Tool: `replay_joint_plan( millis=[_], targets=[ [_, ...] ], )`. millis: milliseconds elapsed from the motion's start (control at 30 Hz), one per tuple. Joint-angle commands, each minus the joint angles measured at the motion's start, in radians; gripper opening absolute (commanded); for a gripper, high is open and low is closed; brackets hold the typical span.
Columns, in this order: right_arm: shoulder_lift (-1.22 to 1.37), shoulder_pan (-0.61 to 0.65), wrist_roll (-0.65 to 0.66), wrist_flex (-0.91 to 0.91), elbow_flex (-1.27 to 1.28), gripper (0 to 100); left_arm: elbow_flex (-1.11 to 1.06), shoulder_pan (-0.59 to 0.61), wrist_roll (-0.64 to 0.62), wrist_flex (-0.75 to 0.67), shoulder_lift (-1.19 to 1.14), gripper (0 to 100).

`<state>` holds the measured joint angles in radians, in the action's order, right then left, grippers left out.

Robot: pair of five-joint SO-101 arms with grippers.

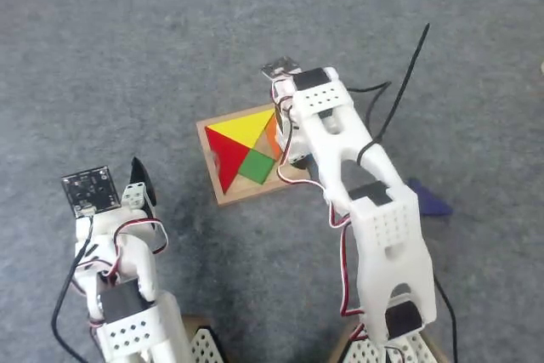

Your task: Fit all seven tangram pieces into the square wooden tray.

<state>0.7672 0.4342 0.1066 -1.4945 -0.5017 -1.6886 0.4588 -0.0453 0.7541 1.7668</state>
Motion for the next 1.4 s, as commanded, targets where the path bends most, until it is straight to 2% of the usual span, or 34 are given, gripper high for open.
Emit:
replay_joint_plan(
  millis=[0,267,467,800,967,1100,1367],
  targets=[
    [0.025,-0.045,0.015,0.01,-0.064,22.0,0.004,-0.005,0.014,0.005,0.012,17],
    [0.028,-0.062,0.014,0.021,-0.087,21.3,0.004,-0.005,0.014,0.005,0.012,17],
    [0.076,-0.067,0.014,0.021,-0.106,2.3,0.004,-0.005,0.014,0.005,0.012,17],
    [0.088,-0.068,-0.072,-0.027,-0.245,4.4,0.004,-0.005,0.014,0.005,0.012,17],
    [0.091,-0.068,-0.132,-0.073,-0.328,15.2,0.004,-0.005,0.014,0.005,0.012,17],
    [0.093,-0.062,-0.135,-0.047,-0.361,22.1,0.004,-0.005,0.014,0.005,0.012,17],
    [0.133,-0.061,-0.137,0.056,-0.371,22.7,0.004,-0.005,0.014,0.005,0.012,17]
  ],
)
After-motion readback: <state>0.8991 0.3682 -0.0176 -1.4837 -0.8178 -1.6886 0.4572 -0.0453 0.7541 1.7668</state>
